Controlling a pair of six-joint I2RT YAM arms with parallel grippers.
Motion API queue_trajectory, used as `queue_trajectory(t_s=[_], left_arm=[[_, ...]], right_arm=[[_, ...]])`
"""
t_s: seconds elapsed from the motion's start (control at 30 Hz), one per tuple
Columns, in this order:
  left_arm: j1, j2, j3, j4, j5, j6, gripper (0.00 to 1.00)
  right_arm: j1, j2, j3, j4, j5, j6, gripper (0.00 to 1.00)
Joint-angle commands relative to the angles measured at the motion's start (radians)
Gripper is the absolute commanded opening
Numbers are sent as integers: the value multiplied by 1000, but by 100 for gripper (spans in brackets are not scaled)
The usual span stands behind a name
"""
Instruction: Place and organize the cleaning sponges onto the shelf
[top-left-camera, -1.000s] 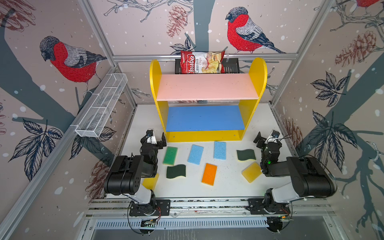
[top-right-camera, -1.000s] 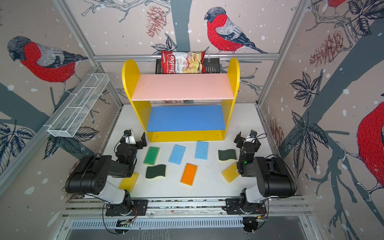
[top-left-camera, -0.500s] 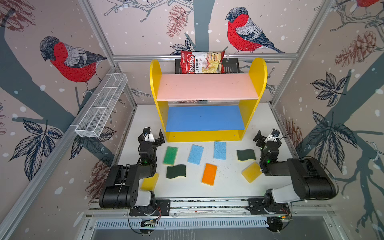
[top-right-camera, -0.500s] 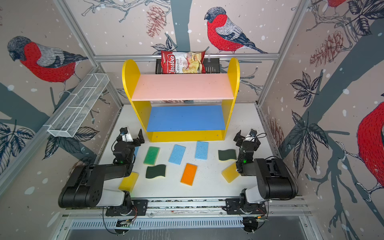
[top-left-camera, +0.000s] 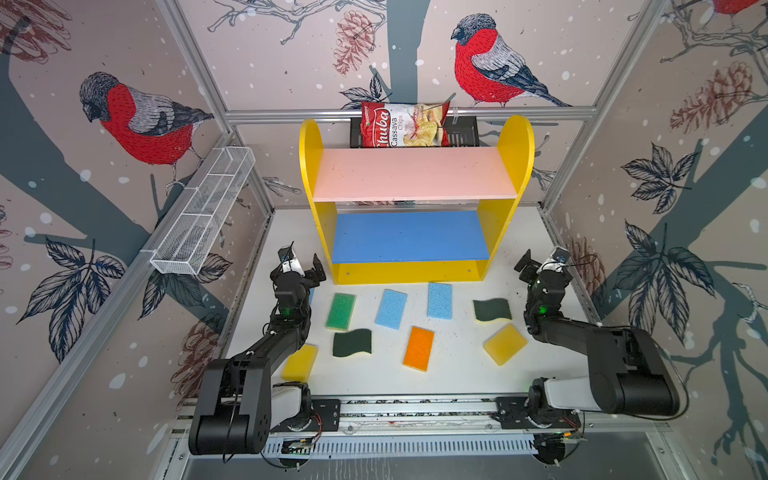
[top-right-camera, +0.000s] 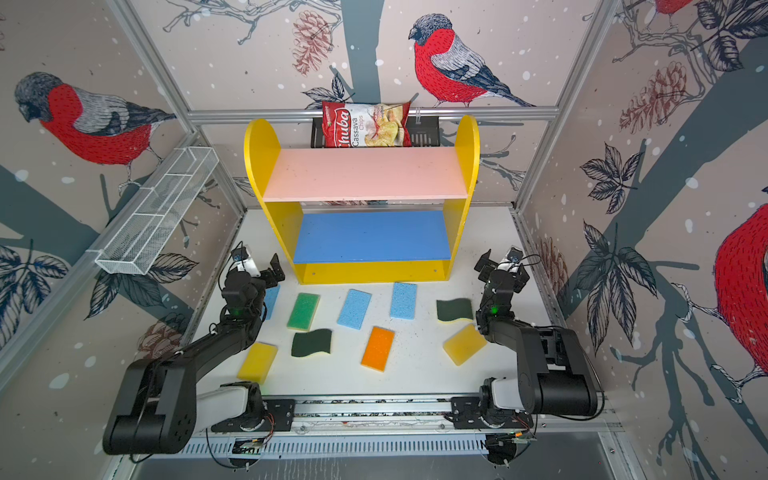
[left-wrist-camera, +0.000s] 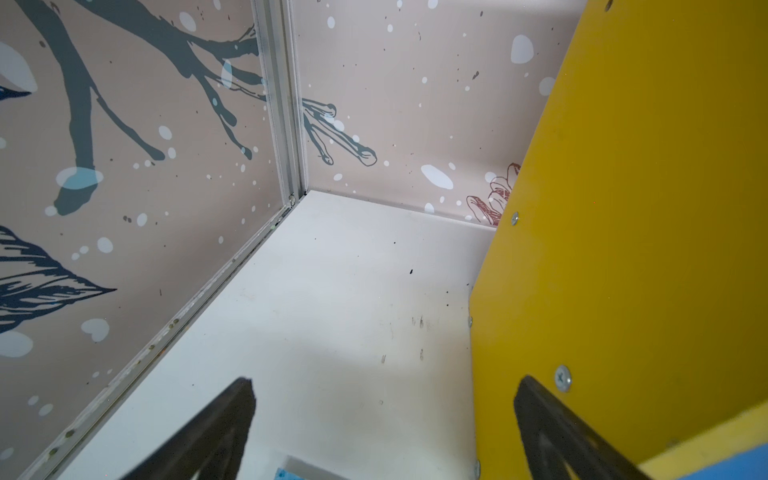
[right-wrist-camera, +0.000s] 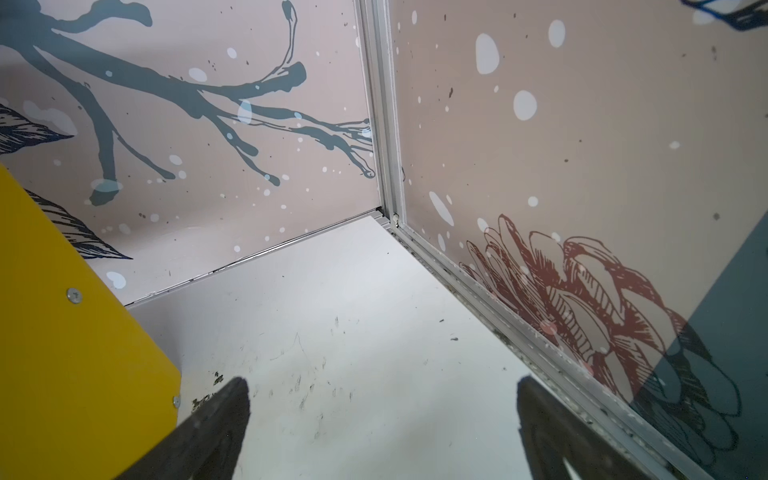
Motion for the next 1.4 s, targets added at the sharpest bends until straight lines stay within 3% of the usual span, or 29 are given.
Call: queue_trajectory(t_s=[0.0, 0.17, 0.33, 0.6, 0.77, 1.07, 1.37], left_arm=[[-1, 1, 26, -86, -36, -50, 97], [-1, -11, 62, -243, -87, -90, 98], [-3, -41, 82, -383, -156, -164, 98], [-17, -121, 61, -538, -233, -276, 97], [-14, -68, 179, -796, -301, -415, 97], [-9, 48, 233, -957, -324, -518, 96], [13, 93, 241, -956, -341, -465, 92]], right_arm=[[7, -32, 11, -97, 7, 12, 100], [73, -88, 59, -186, 111, -38, 100], [94, -166, 94, -339, 80, 81, 99], [225, -268, 162, -608, 182, 234, 99], [331, -313, 208, -734, 259, 250, 99], [351, -358, 216, -836, 127, 404, 100], [381, -367, 205, -904, 70, 449, 100]])
